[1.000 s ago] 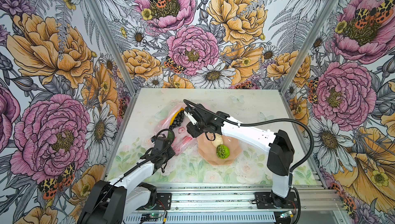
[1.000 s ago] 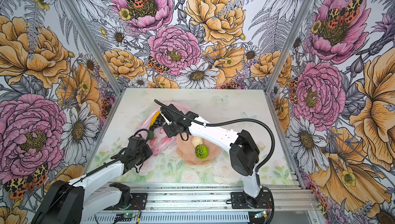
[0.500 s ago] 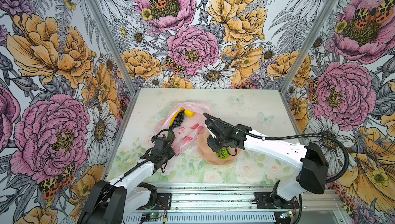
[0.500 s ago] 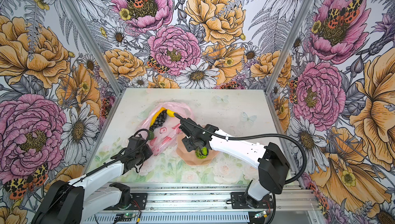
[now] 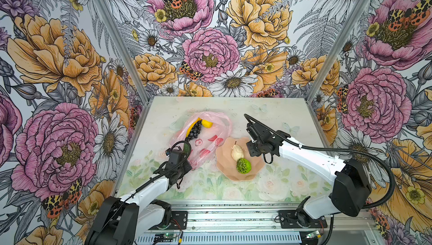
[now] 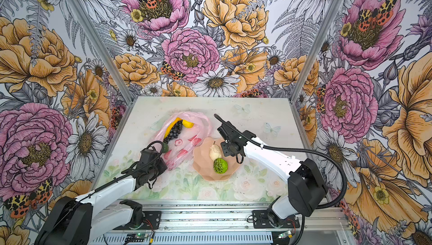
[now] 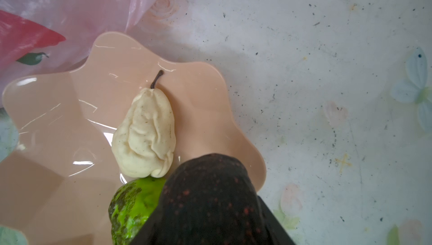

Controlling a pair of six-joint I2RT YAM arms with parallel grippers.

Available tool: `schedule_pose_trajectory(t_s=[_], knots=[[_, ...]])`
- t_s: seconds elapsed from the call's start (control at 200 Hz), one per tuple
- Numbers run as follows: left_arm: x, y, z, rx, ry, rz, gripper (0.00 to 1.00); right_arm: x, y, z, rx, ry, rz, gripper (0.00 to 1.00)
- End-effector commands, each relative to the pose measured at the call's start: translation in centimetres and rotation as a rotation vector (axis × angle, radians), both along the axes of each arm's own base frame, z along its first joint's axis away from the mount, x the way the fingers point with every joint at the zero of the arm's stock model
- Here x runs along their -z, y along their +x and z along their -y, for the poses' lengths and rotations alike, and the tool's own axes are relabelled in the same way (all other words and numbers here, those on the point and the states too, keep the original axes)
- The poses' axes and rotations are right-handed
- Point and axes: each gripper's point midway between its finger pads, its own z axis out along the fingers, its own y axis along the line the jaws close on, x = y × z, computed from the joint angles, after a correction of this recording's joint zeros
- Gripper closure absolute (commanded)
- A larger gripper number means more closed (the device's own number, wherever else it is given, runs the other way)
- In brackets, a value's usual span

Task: Take fruits out of the plastic bag
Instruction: Place the fruit on the plate.

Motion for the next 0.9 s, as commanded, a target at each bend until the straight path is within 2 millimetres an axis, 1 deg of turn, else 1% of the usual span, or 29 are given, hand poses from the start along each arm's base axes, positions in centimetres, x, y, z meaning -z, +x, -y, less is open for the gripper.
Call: schedule_pose_trajectory(t_s=[0.0, 0.075, 0.235, 0.315, 0.595, 0.726, 0.896], knots=[[-0.6, 0.5, 0.7, 0.033, -0.01, 0.017, 1.0, 0.7, 0.8, 0.1, -0.008, -0.036, 0.017, 0.58], [-0.5, 0.5, 0.7, 0.035, -0.011, 0.018, 1.0, 1.3, 0.7, -0.4, -0.015, -0.021, 0.0, 0.58], [-0.5, 0.6, 0.7, 0.035, -0.009, 0.017, 1.0, 2.8, 0.7, -0.7, -0.011, -0.019, -0.03, 0.57], [-0.5, 0.5, 0.7, 0.033, -0.009, 0.015, 1.0, 3.2, 0.8, -1.2, -0.019, -0.007, -0.039, 0.57], [-0.6, 0.5, 0.6, 0.03, -0.007, 0.018, 1.0, 5.2, 1.0, -1.9, -0.025, -0.014, -0.071, 0.55], [-0.6, 0.5, 0.6, 0.029, -0.006, 0.017, 1.0, 6.1, 0.9, -2.1, -0.025, -0.024, -0.083, 0.52], [-0.6, 0.5, 0.6, 0.028, -0.006, 0.017, 1.0, 6.5, 0.9, -2.4, -0.03, -0.03, -0.085, 0.49]])
